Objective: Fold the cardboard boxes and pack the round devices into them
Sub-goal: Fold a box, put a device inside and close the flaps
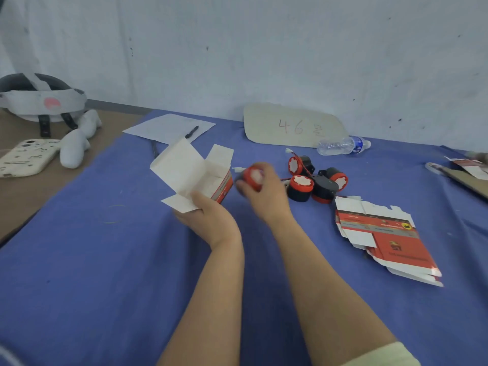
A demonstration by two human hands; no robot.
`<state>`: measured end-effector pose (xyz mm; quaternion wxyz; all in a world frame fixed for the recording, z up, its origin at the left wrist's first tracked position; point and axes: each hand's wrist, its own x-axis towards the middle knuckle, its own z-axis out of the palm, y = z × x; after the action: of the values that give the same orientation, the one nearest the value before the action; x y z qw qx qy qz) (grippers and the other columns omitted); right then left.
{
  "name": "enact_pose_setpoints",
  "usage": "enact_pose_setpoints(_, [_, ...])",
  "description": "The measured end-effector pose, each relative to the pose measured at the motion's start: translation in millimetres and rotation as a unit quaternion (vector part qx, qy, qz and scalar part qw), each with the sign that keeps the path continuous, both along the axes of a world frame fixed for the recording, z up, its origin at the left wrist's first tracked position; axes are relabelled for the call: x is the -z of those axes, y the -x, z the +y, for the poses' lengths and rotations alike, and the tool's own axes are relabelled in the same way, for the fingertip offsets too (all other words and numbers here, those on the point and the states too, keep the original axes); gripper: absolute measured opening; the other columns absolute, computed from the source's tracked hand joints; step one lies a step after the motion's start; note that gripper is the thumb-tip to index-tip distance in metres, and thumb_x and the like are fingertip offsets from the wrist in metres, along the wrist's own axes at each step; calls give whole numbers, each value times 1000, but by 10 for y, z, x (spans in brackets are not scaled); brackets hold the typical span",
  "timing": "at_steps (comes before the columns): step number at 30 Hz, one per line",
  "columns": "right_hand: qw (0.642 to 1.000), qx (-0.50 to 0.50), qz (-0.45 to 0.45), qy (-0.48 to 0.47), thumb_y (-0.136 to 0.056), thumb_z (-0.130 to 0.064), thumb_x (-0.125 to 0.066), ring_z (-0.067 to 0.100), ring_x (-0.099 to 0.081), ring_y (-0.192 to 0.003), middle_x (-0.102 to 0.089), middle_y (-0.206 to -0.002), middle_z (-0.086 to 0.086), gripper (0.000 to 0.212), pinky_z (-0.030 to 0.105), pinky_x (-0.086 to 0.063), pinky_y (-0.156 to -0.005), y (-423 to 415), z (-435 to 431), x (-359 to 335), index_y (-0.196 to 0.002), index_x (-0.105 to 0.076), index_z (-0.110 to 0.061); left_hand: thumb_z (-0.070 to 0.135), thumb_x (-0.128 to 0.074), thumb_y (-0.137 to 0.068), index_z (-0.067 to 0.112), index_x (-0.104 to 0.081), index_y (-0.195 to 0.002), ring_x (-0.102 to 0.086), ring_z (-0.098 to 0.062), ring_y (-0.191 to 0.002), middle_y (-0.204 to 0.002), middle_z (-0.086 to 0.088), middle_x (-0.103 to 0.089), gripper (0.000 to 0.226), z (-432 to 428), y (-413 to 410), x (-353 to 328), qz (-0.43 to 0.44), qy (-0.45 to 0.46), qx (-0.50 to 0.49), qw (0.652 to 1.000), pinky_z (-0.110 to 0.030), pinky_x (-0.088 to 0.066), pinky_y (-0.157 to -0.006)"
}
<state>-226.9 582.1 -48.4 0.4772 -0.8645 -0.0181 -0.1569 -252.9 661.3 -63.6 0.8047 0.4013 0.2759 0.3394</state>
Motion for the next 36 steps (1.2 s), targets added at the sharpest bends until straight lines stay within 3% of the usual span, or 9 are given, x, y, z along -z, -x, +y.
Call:
enact_pose_setpoints(3, [942,126,-115,-288,-89,-27,-65,6,-62,-94,-62,-107,-5,44,10,-49,-75,162,-270,-336,-126,-45,-18,17,-39,-99,12,-44,-130,-55,-18,-108,-123,-4,-53,31,-44,27,4,0,-19,45,999,-18,-43,-73])
enact_pose_setpoints(6, [882,165,-249,-365,-90,-25,-65,-3,-64,-88,-58,-108,-12,45,17,-52,-78,351,-490,-678,-128,-43,-18,18,-40,-100,7,-49,-123,-56,-21,-109,-122,-6,-57,27,-183,56,42,12,-131,137,982,-22,-44,-81])
enact_pose_setpoints(8, [871,177,-309,-339,-88,-26,-66,7,-60,-109,-54,-124,-6,53,22,-51,-90,493,-593,-792,-133,-41,-16,17,-43,-99,4,-48,-125,-56,-25,-110,-123,-11,-55,29,-278,74,88,12,-213,187,959,-33,-48,-89])
enact_pose_setpoints(11, [895,181,-348,-214,-85,-24,-68,13,-47,-126,-45,-134,-4,60,31,-43,-104,601,-643,-749,-137,-40,-13,21,-43,-100,5,-50,-118,-56,-25,-107,-118,-11,-55,25,-335,86,130,18,-314,229,921,-37,-50,-86])
enact_pose_setpoints(15, [958,111,-263,-39,-83,-14,-71,4,-42,-113,-44,-121,-6,59,3,-29,-95,598,-448,-318,-136,-47,-11,30,-36,-102,3,-55,-99,-54,-20,-83,-95,-9,-57,34,-355,81,157,27,-377,244,893,-32,-42,-69])
enact_pose_setpoints(17, [985,41,-166,25,-86,-18,-69,9,-46,-112,-48,-122,-4,53,0,-27,-88,570,-348,-93,-134,-49,-14,35,-29,-104,2,-58,-94,-55,-20,-77,-88,-9,-60,45,-363,97,141,37,-365,263,892,-33,-42,-68])
enact_pose_setpoints(19, [991,15,-106,76,-91,-27,-61,15,-48,-117,-51,-129,-1,47,11,-33,-88,532,-295,62,-135,-48,-15,41,-22,-104,7,-62,-99,-60,-23,-88,-96,-8,-65,52,-355,105,110,80,-339,291,891,-33,-45,-78])
enact_pose_setpoints(24, [987,22,-79,136,-95,-37,-53,16,-50,-118,-53,-134,-2,48,21,-37,-85,513,-284,112,-139,-43,-19,48,-22,-102,13,-63,-110,-61,-24,-104,-110,-8,-67,54,-300,85,29,99,-269,334,898,-41,-47,-97])
enact_pose_setpoints(36, [981,64,-90,160,-87,-39,-63,18,-53,-110,-62,-118,-1,49,28,-41,-91,561,-290,55,-131,-53,-20,22,-32,-98,5,-61,-111,-58,-20,-85,-102,-10,-66,36,-238,70,74,107,-227,349,903,-32,-47,-74])
